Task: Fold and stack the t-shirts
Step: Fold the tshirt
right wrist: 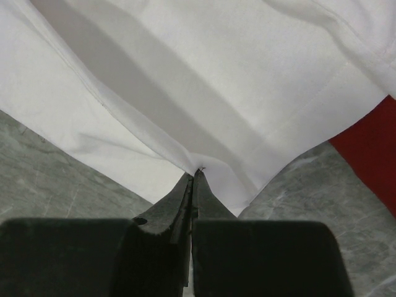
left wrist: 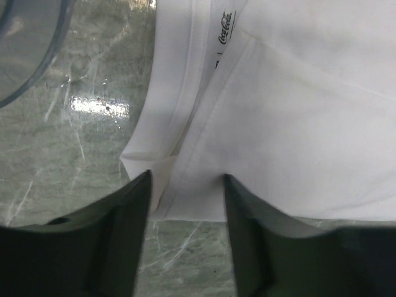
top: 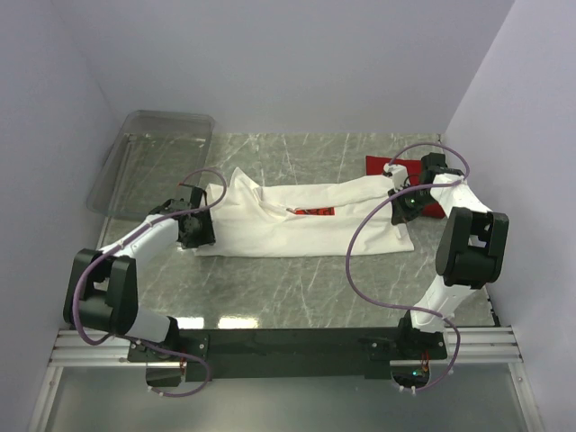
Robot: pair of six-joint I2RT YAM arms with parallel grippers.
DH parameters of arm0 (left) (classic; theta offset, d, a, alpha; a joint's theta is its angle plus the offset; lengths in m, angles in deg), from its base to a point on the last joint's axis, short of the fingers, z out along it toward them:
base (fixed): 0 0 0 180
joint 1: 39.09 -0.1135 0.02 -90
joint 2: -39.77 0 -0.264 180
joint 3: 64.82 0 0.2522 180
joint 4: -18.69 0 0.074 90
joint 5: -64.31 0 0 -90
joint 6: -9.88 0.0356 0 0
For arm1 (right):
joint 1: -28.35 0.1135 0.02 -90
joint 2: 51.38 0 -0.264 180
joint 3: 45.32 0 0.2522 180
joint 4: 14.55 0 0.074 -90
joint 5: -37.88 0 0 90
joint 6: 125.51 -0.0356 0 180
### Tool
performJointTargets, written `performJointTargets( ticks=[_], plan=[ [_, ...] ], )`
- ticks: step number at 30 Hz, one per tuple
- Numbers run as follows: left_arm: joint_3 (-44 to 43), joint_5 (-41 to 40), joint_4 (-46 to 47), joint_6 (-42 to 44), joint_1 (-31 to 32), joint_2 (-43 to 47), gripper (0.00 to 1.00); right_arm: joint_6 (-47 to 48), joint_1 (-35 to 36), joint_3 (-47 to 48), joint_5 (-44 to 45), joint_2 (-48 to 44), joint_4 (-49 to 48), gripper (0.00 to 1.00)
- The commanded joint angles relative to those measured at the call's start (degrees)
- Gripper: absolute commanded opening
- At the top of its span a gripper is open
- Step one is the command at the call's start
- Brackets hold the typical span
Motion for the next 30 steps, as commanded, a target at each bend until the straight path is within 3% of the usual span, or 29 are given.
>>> performJointTargets(
  ticks=[1, 3, 9, 16, 30],
  plan=[
    [-1.84, 1.08, -0.36, -0.37, -0.30, 0.17, 0.51, 0.37, -0.28, -0.38, 0.62, -1.72, -1.09, 0.00],
    [-1.75, 1.78, -0.97, -0.28, -0.39, 1.05, 0.43, 0.63, -0.28, -0.64, 1.41, -2.16, -1.17, 0.00],
    [-3.33, 7.49, -5.54, -0.98, -0.65, 5.53, 0.01, 1.42, -0.63, -0.73, 2.55, -3.74, -0.56, 0.00],
    [-6.94, 10.75, -14.06, -4.58, -1.18, 6.58, 0.01, 2.21, -1.25, -1.34, 3.78, -5.67, 0.14, 0.00],
    [0.97, 17.34, -19.95, -9.42, -3.81, 22.05, 0.01, 8.28, -3.36, -3.02, 7.39, -6.29, 3.04, 0.00]
  ],
)
